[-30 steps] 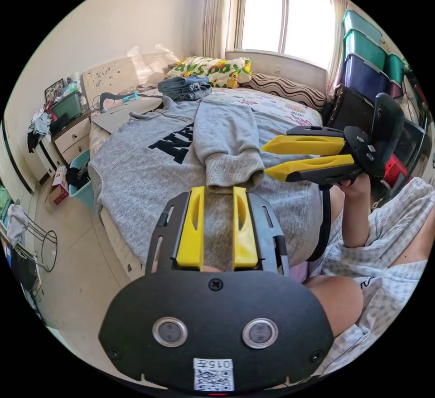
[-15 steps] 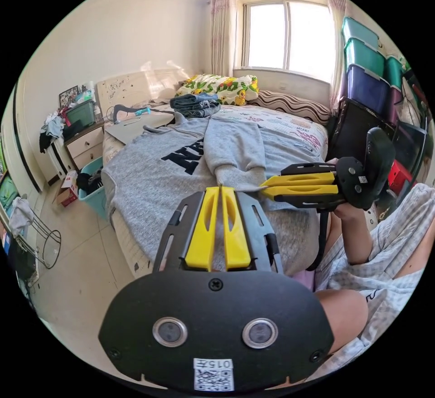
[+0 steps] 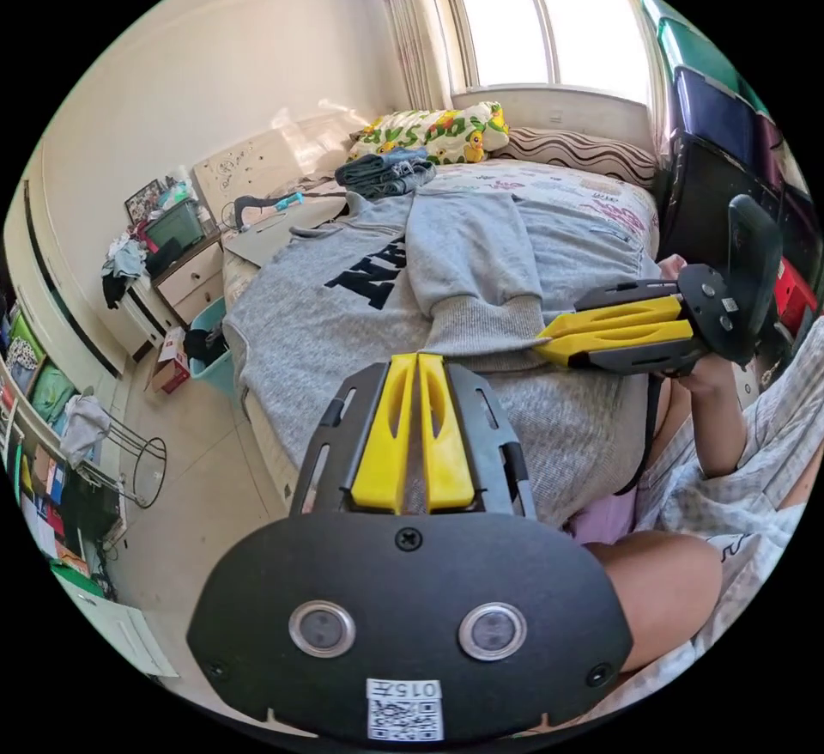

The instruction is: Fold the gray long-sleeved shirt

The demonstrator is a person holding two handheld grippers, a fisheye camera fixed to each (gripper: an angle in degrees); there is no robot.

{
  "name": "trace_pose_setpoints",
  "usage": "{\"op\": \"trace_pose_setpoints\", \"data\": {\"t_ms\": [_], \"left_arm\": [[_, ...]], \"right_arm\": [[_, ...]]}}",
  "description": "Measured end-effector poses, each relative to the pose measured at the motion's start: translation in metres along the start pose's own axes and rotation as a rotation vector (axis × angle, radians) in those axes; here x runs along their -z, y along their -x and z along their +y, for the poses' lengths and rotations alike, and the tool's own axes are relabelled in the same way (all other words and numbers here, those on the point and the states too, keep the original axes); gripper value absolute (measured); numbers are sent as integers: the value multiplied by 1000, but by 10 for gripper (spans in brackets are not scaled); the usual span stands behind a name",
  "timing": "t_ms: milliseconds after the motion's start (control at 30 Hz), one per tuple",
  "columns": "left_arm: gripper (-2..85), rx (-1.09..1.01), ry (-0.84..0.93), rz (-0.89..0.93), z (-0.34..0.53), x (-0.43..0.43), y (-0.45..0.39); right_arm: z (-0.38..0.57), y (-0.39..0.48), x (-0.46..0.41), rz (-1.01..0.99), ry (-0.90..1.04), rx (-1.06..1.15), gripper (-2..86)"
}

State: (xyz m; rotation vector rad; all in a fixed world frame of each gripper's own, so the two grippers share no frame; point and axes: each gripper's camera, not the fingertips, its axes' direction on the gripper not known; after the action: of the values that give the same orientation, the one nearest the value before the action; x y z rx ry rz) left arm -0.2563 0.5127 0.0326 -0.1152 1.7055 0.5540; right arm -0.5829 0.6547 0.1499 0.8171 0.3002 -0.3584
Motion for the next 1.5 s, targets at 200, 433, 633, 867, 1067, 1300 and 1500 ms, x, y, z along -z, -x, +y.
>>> {"op": "trace_pose_setpoints", "data": {"t_ms": [200, 433, 633, 867, 1067, 1300, 1500], "left_arm": [[49, 69, -152, 174, 20, 16, 35], [65, 121, -147, 425, -61, -26, 86], [80, 195, 107, 559, -117, -139, 97], [4, 93, 179, 567, -128, -185, 67], [-6, -10, 137, 404, -130, -180, 38], [-6, -47, 169, 378, -118, -206, 1], [-4, -59, 129, 343, -98, -214, -33]], "right_arm": [[49, -62, 55, -57, -48, 78, 65], [60, -117, 47, -21, 57, 480, 69], [58, -110, -22, 13, 211, 729, 83], [64, -118, -53, 74, 233, 792, 10], [66, -131, -55, -11, 327, 772, -7], [64, -151, -75, -78, 310, 685, -8], [66, -157, -86, -57, 272, 620, -8]]}}
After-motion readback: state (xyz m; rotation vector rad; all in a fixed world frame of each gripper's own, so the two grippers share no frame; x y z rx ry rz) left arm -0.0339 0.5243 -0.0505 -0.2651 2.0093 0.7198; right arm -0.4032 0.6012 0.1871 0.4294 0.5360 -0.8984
